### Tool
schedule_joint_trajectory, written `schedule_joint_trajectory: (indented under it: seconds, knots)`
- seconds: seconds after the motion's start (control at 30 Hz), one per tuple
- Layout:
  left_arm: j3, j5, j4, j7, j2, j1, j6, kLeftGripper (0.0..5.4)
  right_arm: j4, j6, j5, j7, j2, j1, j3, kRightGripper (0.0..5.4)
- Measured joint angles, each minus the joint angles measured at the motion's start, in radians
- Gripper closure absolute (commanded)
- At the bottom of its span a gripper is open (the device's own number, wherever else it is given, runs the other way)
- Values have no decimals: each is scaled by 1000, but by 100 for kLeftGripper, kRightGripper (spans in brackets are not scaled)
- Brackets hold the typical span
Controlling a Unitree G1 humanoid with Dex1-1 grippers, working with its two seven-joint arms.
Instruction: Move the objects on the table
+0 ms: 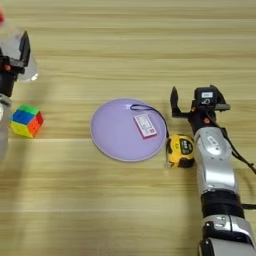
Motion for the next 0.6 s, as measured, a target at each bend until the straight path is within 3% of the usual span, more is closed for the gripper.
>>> schedule_joint_trajectory:
  seconds: [0.27,0.6]
  knots:
    - [-80,30,64,-9,-83,-5,-4,215,-9,0,-1,-11,10,1,10,0]
    - [-99,43,291,-21,-131,-22,-94,215,-9,-1,-3,-14,20,2,13,0]
